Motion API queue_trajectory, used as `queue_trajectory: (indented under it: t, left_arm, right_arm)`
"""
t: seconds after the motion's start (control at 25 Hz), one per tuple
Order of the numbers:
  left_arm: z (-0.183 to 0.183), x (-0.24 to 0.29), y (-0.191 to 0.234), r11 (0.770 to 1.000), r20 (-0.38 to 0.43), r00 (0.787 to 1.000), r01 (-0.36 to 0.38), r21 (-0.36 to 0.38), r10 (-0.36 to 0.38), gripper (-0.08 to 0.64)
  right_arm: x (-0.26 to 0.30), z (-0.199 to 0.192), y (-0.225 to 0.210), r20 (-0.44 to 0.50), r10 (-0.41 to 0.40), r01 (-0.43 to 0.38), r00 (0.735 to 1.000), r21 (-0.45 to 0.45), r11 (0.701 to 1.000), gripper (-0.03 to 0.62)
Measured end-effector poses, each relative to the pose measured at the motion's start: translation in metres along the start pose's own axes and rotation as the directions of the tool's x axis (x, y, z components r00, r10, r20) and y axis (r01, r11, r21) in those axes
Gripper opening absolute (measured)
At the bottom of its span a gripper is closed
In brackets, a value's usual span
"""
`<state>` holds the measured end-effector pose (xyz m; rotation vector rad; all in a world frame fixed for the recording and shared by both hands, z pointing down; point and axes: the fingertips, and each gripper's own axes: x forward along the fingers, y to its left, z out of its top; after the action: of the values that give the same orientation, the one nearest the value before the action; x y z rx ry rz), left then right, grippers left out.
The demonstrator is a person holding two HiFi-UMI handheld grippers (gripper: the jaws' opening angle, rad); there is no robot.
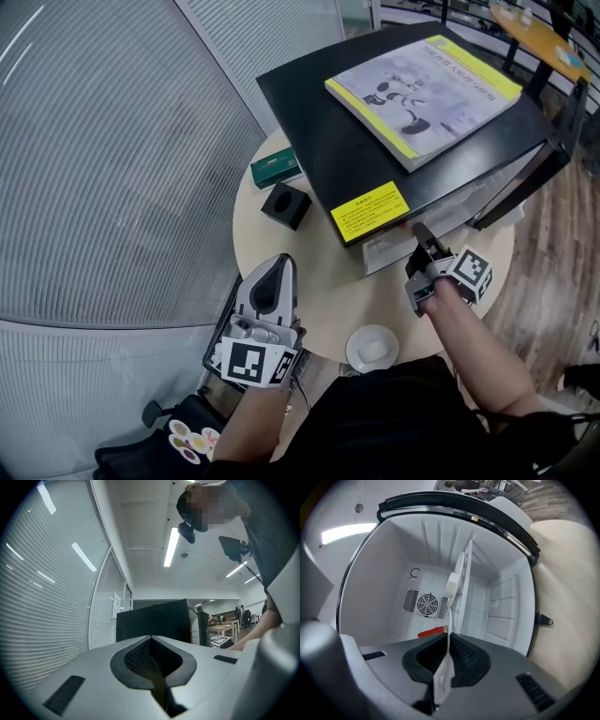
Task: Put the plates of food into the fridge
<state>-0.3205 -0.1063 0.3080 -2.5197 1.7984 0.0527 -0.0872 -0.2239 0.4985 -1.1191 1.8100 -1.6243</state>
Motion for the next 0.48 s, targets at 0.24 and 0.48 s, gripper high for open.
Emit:
queue_trajectory:
  t: [0.24,0.48]
  left_arm:
    - [0.001,-0.004,0.003,1.000,-0.010,1.000,-0.005,0.010,0.005,0.002]
    - [0.002,-0.003,0.002,1.000,-0.023,1.000,0.000,0.022,0.000,0.002]
  right_arm:
    - [0.011,-0.001,0.002,0.006,-0.005,0.005,1.000,0.014,1.000,0.023]
    - [0.016,-0.001,0.006,0.007,0.007,-0.007,1.000,0.034,0.999,0.023]
